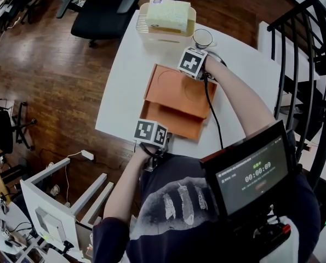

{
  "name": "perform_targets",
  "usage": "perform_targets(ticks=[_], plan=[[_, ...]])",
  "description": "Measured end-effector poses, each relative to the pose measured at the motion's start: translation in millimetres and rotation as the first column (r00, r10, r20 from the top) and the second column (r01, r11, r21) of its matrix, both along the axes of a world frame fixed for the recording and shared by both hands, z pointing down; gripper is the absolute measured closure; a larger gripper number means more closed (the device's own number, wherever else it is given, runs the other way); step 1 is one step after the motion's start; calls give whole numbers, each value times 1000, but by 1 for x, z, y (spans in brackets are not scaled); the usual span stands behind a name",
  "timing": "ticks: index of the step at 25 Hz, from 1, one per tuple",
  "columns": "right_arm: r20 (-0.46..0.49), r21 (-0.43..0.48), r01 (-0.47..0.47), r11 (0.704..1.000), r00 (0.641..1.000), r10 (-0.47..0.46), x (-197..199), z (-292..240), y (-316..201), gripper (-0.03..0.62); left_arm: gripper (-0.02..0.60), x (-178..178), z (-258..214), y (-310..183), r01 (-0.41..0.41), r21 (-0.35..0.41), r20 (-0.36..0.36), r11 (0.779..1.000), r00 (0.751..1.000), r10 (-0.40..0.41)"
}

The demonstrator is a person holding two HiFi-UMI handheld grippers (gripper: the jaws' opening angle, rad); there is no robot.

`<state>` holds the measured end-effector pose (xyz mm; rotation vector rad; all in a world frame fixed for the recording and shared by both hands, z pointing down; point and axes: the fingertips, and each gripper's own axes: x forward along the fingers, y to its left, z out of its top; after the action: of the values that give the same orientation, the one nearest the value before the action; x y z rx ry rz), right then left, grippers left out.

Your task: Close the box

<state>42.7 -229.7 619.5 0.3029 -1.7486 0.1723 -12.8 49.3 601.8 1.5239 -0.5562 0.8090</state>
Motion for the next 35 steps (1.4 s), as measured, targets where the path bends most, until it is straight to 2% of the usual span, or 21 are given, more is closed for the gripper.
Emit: perform_targets(ticks=[5, 11, 16, 21, 27, 35], plan=[[2, -9, -17, 1000, 1000, 17, 1, 1, 1, 590, 568, -4, -5, -14, -68, 85, 66, 994, 996, 62], [-1, -17, -21, 1000, 1000, 21, 2, 0, 1, 589, 567, -3, -4, -15, -49, 64, 44, 997, 998, 46], [2, -7, 14, 1000, 1000, -14, 0, -1, 1, 590, 568, 2, -5, -23, -52, 88, 46, 995, 998, 48], [7, -33, -19, 999, 1000, 19, 3, 2, 3, 591, 567, 4, -7, -34, -59, 110, 46, 992, 997, 54], [8, -3, 20, 1000, 1000, -20, 2, -1, -2, 591, 568, 12, -8, -43, -64, 117, 47, 991, 997, 58], [10, -17, 22, 1000, 1000, -22, 3, 0, -2, 589, 568, 16, -9, -53, -74, 135, 47, 988, 997, 68]])
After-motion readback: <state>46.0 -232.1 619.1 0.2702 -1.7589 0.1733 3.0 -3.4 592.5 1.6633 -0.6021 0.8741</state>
